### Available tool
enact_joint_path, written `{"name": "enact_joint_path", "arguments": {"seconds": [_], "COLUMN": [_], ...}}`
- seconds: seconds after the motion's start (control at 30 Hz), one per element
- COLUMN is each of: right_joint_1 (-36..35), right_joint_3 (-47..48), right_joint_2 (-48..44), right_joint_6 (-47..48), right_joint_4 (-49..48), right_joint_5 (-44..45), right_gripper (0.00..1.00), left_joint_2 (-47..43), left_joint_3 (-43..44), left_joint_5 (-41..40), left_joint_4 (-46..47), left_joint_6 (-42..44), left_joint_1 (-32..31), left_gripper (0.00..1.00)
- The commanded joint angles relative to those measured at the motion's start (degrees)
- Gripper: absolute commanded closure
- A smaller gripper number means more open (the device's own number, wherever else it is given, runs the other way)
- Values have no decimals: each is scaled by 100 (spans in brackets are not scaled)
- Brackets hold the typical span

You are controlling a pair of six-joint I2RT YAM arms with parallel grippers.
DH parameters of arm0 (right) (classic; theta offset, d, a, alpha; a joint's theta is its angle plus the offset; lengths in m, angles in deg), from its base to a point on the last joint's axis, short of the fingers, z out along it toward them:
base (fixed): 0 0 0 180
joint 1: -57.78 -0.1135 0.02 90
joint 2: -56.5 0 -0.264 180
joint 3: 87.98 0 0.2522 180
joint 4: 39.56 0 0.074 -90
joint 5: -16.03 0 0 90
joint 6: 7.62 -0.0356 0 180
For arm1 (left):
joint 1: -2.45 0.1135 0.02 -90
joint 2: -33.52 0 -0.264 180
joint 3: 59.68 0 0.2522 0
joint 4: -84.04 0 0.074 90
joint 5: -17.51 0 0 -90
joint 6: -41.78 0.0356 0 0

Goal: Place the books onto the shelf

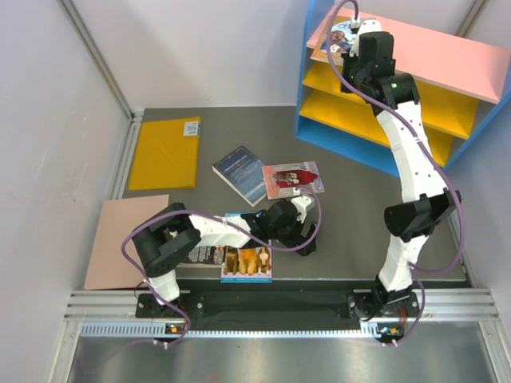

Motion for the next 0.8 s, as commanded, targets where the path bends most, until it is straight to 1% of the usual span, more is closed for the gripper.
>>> {"name": "enact_joint_path", "arguments": {"seconds": [0.0, 0.33, 0.6, 0.77], "right_joint_1": [-105, -122, -166, -236], "right_joint_3": [349, 560, 560, 560], "right_joint_2": [6, 260, 515, 603], "right_joint_6": [128, 190, 172, 164], "right_joint_4": [-460, -706, -979, -1286], "right_joint_5": [165, 139, -353, -424], "right_gripper": [100, 100, 99, 98], "left_joint_2": [165, 226, 261, 253], "left_joint_3": [46, 99, 143, 143], "left_joint_5": [-37, -37, -46, -63], "left_joint_4": [-384, -420, -464, -472], "left_joint_6": [12, 20, 29, 29], "left_joint_1": [-50, -50, -50, -50], "left_gripper": [1, 1, 1, 1]}}
